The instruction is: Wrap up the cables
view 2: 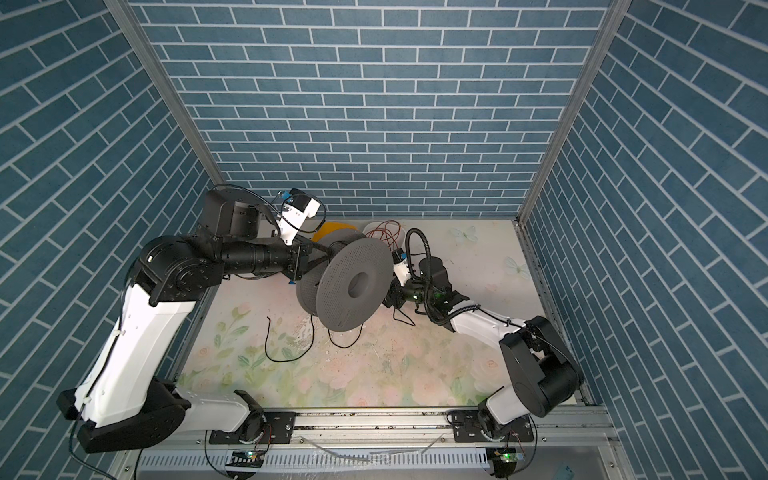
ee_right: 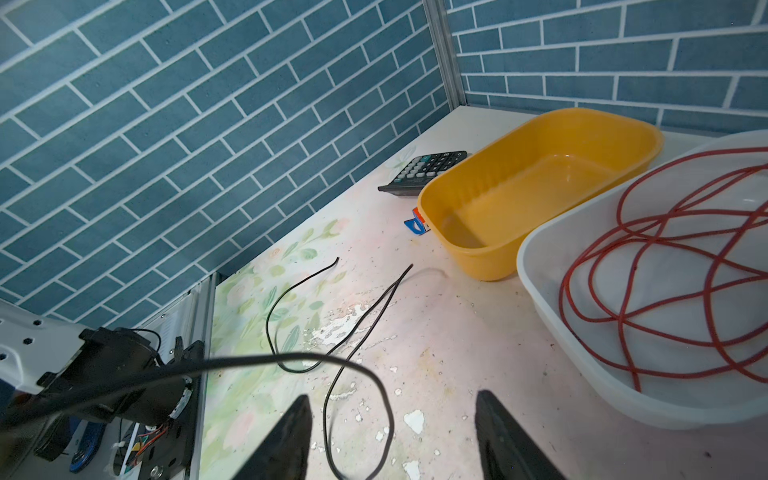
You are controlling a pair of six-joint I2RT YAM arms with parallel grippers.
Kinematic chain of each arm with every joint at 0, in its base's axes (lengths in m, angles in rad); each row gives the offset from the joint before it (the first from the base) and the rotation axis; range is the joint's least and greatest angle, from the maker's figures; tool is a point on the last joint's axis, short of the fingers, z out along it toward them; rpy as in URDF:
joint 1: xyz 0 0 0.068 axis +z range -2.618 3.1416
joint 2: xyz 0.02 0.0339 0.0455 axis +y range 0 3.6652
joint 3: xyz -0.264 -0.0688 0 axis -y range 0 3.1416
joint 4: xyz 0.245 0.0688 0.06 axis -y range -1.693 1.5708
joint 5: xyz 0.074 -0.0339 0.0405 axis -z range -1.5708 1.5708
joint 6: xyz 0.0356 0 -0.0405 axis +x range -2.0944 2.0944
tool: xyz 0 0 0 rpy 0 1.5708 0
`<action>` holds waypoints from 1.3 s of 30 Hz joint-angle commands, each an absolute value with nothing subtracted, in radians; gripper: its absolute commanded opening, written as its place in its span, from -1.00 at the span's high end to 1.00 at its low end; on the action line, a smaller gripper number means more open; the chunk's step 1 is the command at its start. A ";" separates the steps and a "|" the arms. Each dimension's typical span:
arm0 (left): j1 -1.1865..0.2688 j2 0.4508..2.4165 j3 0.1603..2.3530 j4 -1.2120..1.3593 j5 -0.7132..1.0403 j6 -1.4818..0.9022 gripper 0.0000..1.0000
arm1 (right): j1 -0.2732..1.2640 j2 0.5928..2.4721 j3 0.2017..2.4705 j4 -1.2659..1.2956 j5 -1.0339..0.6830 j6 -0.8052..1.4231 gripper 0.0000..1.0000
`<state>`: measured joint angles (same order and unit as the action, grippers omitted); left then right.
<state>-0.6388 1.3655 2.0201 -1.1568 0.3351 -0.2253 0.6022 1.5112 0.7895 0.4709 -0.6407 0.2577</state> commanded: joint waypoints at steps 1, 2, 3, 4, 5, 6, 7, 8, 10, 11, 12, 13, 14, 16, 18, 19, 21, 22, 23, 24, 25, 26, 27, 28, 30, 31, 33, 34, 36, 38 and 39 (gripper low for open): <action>-0.634 1.358 2.070 -1.129 0.319 -0.249 1.00 | 0.598 1.512 0.842 0.367 -0.494 0.268 -0.24; -0.633 1.357 2.076 -1.128 0.300 -0.254 1.00 | 0.598 1.498 0.829 0.350 -0.418 0.279 -0.24; -0.634 1.355 2.077 -1.125 0.277 -0.265 1.00 | 0.597 1.473 0.807 0.337 -0.336 0.293 -0.24; -0.633 1.352 2.079 -1.120 0.251 -0.278 1.00 | 0.597 1.442 0.777 0.331 -0.259 0.307 -0.25; -0.633 1.349 2.079 -1.114 0.230 -0.290 1.00 | 0.597 1.411 0.748 0.330 -0.207 0.315 -0.25; -0.634 1.346 2.076 -1.107 0.209 -0.300 1.00 | 0.597 1.373 0.717 0.325 -0.154 0.321 -0.25; -0.634 1.346 2.076 -1.099 0.190 -0.310 1.00 | 0.597 1.334 0.691 0.312 -0.111 0.326 -0.25; -0.633 1.347 2.074 -1.093 0.173 -0.319 1.00 | 0.596 1.301 0.670 0.294 -0.069 0.325 -0.26; -0.634 1.343 2.064 -1.070 0.123 -0.343 1.00 | 0.597 1.223 0.634 0.238 0.022 0.331 -0.26; -0.633 1.338 2.057 -1.056 0.101 -0.352 1.00 | 0.597 1.189 0.616 0.221 0.059 0.338 -0.26; -0.633 1.336 2.049 -1.043 0.075 -0.361 1.00 | 0.598 1.145 0.589 0.216 0.078 0.347 -0.28; -0.633 1.335 2.044 -1.028 0.049 -0.371 1.00 | 0.600 1.099 0.558 0.220 0.086 0.361 -0.34; -0.633 1.336 2.039 -1.017 0.030 -0.377 1.00 | 0.601 1.063 0.534 0.220 0.089 0.370 -0.43; -0.632 1.347 2.041 -1.006 -0.012 -0.394 1.00 | 0.616 0.974 0.491 0.200 0.093 0.366 -0.52; -0.632 1.361 2.039 -0.991 -0.025 -0.403 1.00 | 0.642 0.899 0.465 0.168 0.119 0.354 -0.52; -0.631 1.371 2.039 -0.986 -0.039 -0.406 1.00 | 0.660 0.865 0.458 0.143 0.134 0.346 -0.52; -0.623 1.387 2.041 -0.975 -0.059 -0.413 1.00 | 0.702 0.813 0.447 0.103 0.189 0.342 -0.52; -0.617 1.396 2.039 -0.967 -0.058 -0.423 1.00 | 0.727 0.790 0.436 0.102 0.208 0.337 -0.52; -0.614 1.400 2.037 -0.959 -0.051 -0.428 1.00 | 0.749 0.774 0.425 0.106 0.216 0.334 -0.52; -0.614 1.406 2.036 -0.947 -0.046 -0.435 1.00 | 0.774 0.762 0.413 0.121 0.213 0.331 -0.51; -0.614 1.410 2.032 -0.936 -0.044 -0.439 1.00 | 0.796 0.760 0.402 0.147 0.201 0.328 -0.50; -0.614 1.412 2.029 -0.926 -0.043 -0.444 1.00 | 0.815 0.765 0.391 0.182 0.187 0.323 -0.50; -0.614 1.412 2.023 -0.914 -0.043 -0.447 1.00 | 0.837 0.779 0.378 0.229 0.170 0.313 -0.50; -0.614 1.413 2.014 -0.904 -0.044 -0.451 1.00 | 0.862 0.802 0.370 0.280 0.160 0.297 -0.50; -0.613 1.410 2.001 -0.886 -0.043 -0.459 1.00 | 0.897 0.862 0.370 0.376 0.147 0.260 -0.50; -0.613 1.410 1.994 -0.879 -0.039 -0.462 1.00 | 0.911 0.903 0.370 0.441 0.134 0.245 -0.50; -0.613 1.410 1.986 -0.871 -0.033 -0.470 1.00 | 0.917 0.996 0.378 0.567 0.084 0.219 -0.50; -0.613 1.409 1.982 -0.869 -0.030 -0.474 1.00 | 0.918 1.050 0.390 0.629 0.060 0.212 -0.51; -0.613 1.405 1.975 -0.864 -0.021 -0.479 1.00 | 0.919 1.156 0.430 0.716 0.011 0.209 -0.50; -0.612 1.397 1.965 -0.861 -0.021 -0.482 1.00 | 0.919 1.265 0.472 0.817 -0.031 0.223 -0.49; -0.613 1.392 1.959 -0.859 -0.021 -0.484 1.00 | 0.919 1.321 0.495 0.868 -0.054 0.235 -0.48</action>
